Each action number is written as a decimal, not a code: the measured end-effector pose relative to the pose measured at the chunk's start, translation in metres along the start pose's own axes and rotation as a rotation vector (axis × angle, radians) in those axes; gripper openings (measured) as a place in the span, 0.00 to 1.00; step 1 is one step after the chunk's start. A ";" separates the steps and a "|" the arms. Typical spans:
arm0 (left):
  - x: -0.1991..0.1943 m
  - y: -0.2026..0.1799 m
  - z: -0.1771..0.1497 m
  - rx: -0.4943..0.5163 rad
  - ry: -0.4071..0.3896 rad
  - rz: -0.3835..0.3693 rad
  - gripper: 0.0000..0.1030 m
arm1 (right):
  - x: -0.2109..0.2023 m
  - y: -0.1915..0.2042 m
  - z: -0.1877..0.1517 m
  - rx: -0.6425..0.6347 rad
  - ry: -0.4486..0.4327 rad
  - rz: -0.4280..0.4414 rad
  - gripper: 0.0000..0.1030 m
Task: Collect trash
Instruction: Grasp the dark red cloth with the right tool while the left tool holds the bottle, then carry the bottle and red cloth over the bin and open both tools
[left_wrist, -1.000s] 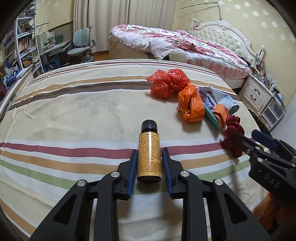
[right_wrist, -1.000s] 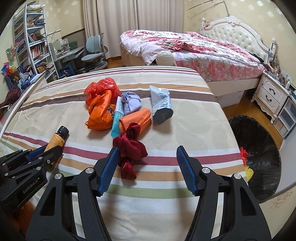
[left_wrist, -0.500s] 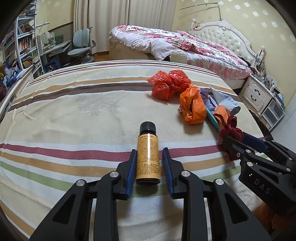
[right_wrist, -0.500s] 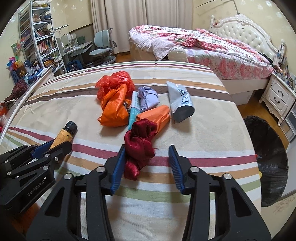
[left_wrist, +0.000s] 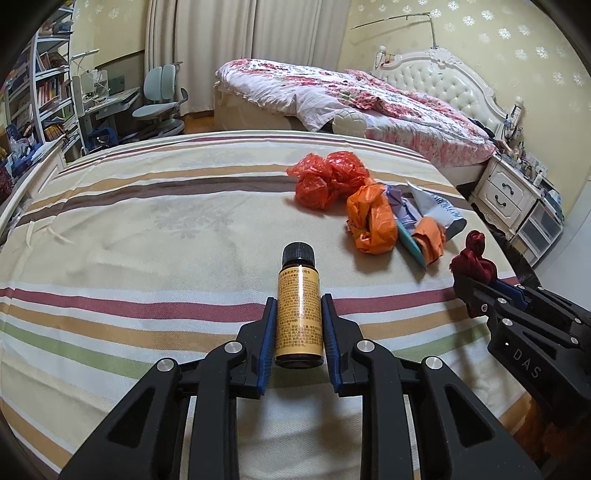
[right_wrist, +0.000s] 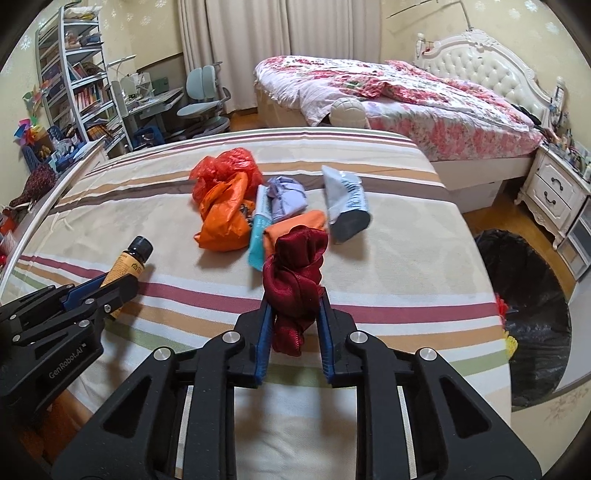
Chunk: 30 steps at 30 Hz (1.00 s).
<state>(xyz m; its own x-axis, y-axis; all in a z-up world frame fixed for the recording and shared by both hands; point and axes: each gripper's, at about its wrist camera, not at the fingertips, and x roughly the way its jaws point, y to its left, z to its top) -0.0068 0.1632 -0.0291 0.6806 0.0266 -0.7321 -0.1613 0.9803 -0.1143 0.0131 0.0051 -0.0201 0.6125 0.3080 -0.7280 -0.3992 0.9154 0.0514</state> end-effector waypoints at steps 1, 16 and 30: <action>-0.003 -0.003 0.000 0.004 -0.007 -0.004 0.24 | -0.003 -0.003 0.000 0.005 -0.004 -0.008 0.21; -0.017 -0.085 0.015 0.123 -0.079 -0.133 0.24 | -0.039 -0.092 -0.002 0.127 -0.067 -0.168 0.21; 0.009 -0.189 0.032 0.268 -0.095 -0.241 0.24 | -0.053 -0.186 -0.009 0.249 -0.094 -0.307 0.21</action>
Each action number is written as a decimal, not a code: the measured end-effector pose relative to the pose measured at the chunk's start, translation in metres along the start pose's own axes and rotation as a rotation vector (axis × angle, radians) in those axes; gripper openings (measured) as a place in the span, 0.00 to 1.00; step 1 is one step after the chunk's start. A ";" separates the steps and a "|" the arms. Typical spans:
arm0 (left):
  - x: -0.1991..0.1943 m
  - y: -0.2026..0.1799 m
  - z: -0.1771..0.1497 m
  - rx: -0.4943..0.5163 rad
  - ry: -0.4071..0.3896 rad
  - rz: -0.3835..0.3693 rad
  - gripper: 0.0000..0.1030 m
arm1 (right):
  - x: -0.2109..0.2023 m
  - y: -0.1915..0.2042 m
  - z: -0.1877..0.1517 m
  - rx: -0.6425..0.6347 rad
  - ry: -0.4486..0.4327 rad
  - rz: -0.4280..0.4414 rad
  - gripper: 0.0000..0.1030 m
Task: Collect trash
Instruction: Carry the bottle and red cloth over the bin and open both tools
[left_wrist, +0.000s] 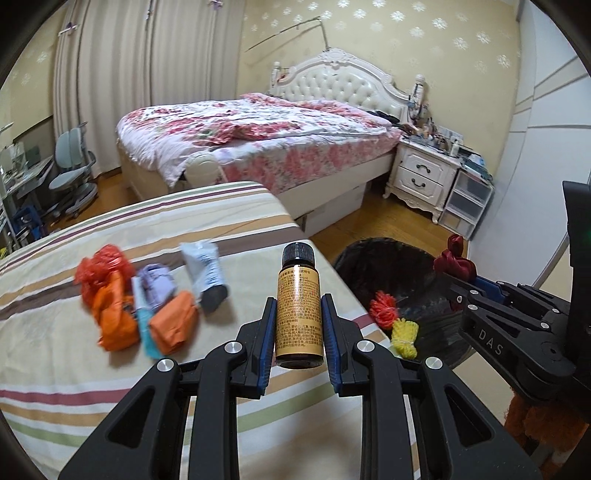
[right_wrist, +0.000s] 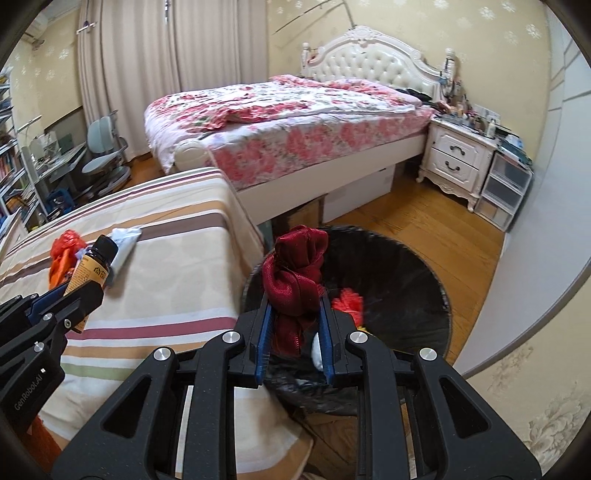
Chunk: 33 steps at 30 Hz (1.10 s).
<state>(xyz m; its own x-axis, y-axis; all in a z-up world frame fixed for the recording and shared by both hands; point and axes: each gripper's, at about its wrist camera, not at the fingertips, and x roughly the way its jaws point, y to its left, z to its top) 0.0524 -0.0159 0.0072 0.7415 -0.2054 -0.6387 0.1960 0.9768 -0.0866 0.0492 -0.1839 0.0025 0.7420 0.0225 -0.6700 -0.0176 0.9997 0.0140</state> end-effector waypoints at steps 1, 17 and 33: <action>0.006 -0.006 0.002 0.009 0.005 -0.005 0.24 | 0.002 -0.004 0.000 0.005 0.002 -0.004 0.21; 0.059 -0.055 0.018 0.086 0.045 -0.025 0.24 | 0.029 -0.051 0.001 0.069 0.033 -0.042 0.21; 0.086 -0.073 0.019 0.124 0.072 -0.016 0.24 | 0.047 -0.071 0.002 0.105 0.054 -0.056 0.23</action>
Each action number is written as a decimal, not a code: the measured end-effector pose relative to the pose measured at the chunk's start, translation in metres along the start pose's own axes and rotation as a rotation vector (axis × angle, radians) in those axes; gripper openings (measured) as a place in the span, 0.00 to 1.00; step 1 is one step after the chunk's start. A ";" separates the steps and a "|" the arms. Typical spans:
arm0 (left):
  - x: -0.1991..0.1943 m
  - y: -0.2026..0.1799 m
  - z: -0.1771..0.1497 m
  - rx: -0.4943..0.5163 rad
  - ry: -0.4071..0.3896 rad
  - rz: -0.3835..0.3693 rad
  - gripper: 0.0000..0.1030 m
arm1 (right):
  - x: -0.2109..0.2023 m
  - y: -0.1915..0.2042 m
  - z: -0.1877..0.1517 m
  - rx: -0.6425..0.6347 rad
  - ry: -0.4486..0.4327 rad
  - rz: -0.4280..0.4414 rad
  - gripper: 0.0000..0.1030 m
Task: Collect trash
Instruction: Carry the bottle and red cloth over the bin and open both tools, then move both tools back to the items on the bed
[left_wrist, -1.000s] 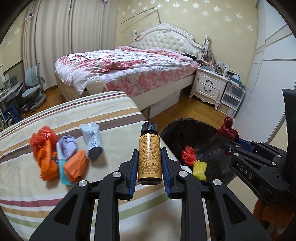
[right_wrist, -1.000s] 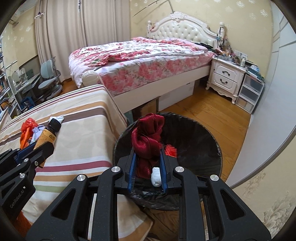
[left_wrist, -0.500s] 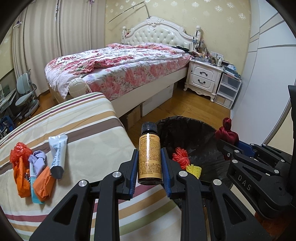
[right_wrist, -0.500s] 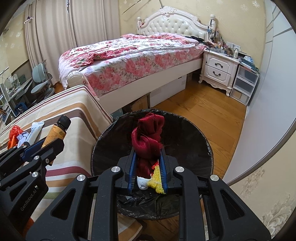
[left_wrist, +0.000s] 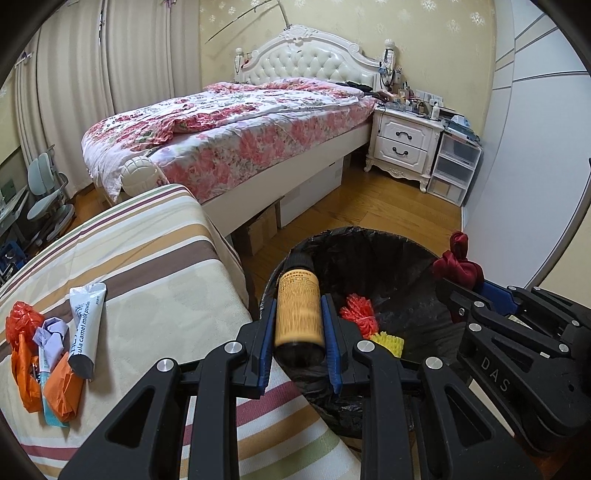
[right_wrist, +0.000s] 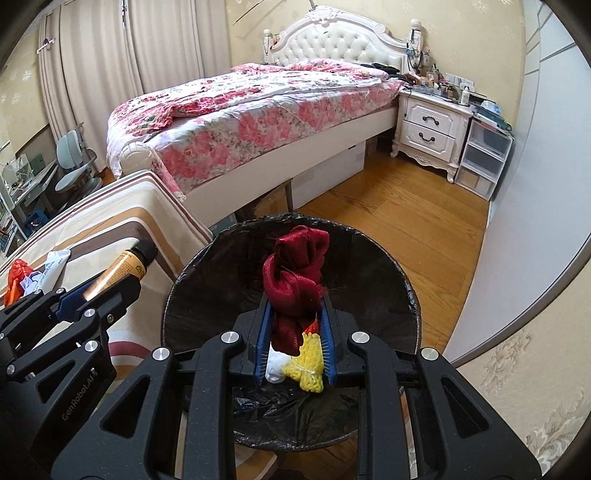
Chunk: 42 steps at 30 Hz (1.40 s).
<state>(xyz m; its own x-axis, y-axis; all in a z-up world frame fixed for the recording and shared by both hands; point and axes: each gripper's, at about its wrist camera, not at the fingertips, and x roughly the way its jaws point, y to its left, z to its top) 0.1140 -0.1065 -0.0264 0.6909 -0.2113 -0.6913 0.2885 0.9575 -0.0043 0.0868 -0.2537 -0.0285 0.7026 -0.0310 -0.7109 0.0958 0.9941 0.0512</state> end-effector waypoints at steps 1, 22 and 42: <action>0.000 0.000 0.000 0.000 0.000 0.001 0.24 | 0.001 -0.001 0.000 0.003 0.002 -0.001 0.23; -0.020 0.023 0.002 -0.040 -0.061 0.114 0.71 | -0.010 -0.004 0.001 0.028 -0.043 -0.057 0.64; -0.079 0.116 -0.039 -0.200 -0.056 0.275 0.72 | -0.022 0.079 -0.005 -0.069 -0.030 0.075 0.65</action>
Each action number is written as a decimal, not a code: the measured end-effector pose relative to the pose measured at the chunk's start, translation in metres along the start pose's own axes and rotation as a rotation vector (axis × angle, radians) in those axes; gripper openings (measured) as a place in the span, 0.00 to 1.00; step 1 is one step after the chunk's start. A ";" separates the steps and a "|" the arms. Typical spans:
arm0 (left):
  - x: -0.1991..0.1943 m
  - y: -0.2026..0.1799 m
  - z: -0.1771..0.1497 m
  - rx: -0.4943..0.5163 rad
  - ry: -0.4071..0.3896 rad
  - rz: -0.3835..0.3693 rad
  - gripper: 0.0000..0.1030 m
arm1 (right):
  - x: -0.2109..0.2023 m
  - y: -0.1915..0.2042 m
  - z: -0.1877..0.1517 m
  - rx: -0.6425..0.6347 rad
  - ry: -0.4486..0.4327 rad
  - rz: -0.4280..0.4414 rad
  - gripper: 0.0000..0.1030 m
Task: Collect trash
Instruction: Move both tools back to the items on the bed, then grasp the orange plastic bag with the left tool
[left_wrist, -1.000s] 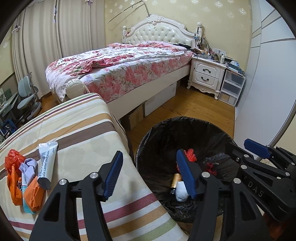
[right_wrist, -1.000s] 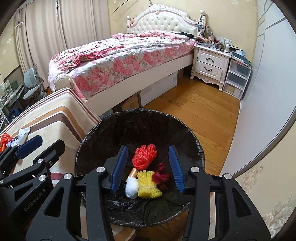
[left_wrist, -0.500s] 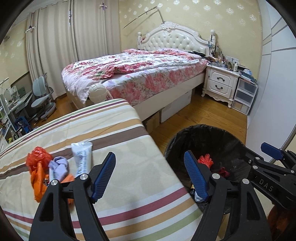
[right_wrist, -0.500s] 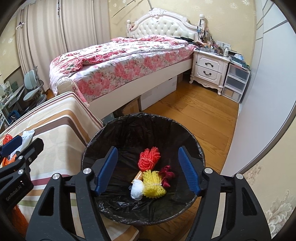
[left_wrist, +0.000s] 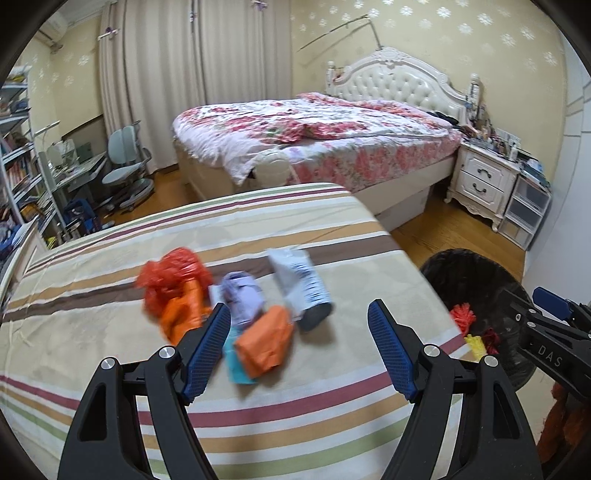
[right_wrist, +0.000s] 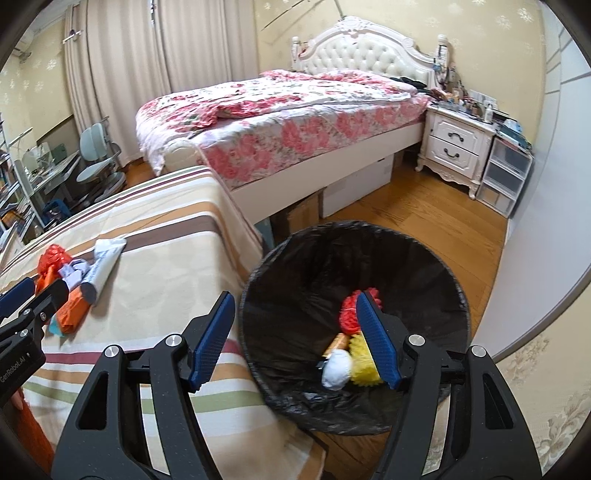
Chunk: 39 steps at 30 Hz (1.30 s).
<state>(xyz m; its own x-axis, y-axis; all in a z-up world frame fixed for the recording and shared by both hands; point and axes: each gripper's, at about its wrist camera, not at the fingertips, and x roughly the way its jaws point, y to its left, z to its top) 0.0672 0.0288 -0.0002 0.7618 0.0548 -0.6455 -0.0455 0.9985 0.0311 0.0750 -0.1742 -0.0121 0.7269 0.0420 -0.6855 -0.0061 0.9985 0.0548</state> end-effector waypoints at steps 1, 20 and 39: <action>-0.001 0.008 -0.002 -0.012 0.002 0.011 0.72 | 0.000 0.006 -0.001 -0.007 0.003 0.009 0.65; 0.018 0.085 -0.017 -0.107 0.066 0.090 0.72 | 0.007 0.079 -0.002 -0.112 0.030 0.081 0.65; 0.015 0.098 -0.022 -0.124 0.099 -0.045 0.36 | 0.004 0.115 0.004 -0.162 0.020 0.112 0.65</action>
<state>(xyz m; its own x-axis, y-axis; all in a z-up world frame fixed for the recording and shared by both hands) 0.0603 0.1276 -0.0238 0.6974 0.0028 -0.7167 -0.0965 0.9913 -0.0900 0.0802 -0.0596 -0.0056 0.7015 0.1526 -0.6961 -0.1982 0.9800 0.0150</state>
